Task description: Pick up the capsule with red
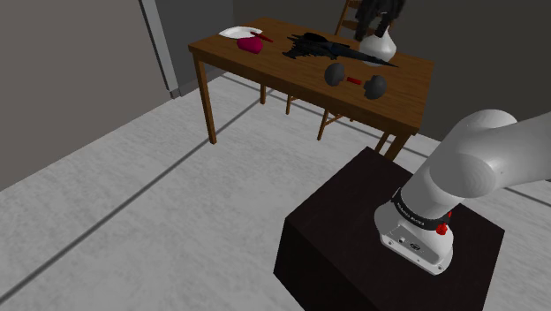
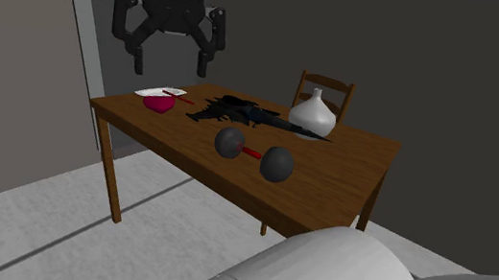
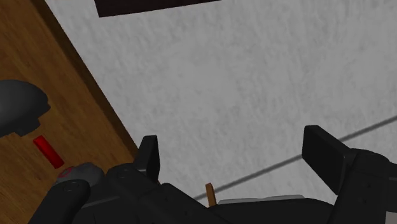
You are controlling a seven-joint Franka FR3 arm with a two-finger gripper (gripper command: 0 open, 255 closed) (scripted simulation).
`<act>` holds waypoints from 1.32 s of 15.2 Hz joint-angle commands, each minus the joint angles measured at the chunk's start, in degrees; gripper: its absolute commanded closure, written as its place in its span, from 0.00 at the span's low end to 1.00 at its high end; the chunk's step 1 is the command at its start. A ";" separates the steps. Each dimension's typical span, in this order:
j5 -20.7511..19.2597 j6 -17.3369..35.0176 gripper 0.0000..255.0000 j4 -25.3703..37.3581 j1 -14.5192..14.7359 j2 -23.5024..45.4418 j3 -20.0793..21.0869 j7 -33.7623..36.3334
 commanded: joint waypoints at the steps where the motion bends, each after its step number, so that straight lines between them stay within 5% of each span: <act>1: -1.60 2.67 0.00 -1.22 -0.21 1.67 -2.40 -3.51; 12: -6.81 16.86 0.00 -1.47 -0.08 16.32 -15.17 -21.48; 20: -3.31 26.69 0.00 4.43 1.71 33.04 -24.14 -36.69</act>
